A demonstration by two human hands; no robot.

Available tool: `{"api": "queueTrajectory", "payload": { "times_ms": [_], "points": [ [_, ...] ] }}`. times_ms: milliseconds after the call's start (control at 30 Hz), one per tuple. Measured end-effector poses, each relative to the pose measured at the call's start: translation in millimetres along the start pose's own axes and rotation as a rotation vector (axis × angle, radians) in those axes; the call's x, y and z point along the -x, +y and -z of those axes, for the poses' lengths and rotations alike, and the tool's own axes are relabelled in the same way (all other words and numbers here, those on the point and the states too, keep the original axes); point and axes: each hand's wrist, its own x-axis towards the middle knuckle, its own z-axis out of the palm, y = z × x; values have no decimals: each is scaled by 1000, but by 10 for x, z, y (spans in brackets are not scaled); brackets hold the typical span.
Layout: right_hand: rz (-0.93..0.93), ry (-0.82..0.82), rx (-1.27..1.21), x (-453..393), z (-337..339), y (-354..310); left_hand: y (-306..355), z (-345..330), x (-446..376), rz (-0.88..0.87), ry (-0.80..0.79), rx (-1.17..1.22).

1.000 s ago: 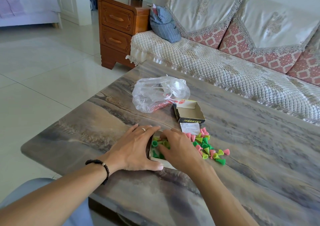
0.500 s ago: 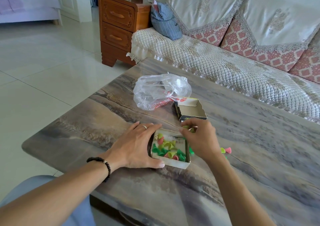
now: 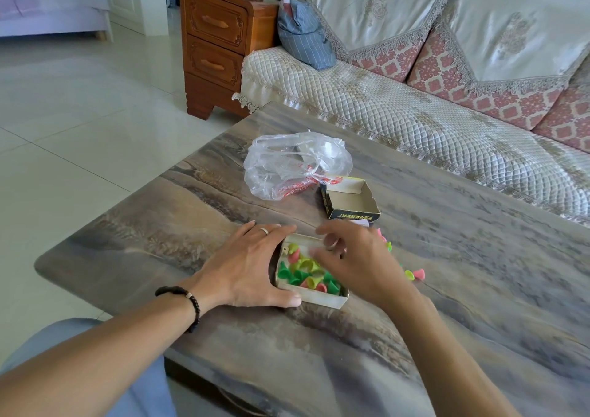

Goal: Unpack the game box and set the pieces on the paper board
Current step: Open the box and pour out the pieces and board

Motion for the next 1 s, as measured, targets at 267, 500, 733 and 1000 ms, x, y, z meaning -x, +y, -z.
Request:
{"api": "queueTrajectory", "payload": {
  "times_ms": [267,500,733,1000],
  "points": [
    [79,-202,221,-116,-254,-283,-16,-23,-20,-2,-4,-7],
    [10,-179,129,-160,-269,-224,-12,-19,-9,-5,9,-6],
    [-98,-79,-72,-141,-207,-75,6,2,-10,-5,18,-11],
    [-400,211,-357,-180,91,341,16,22,-1,2,4,1]
  ]
}}
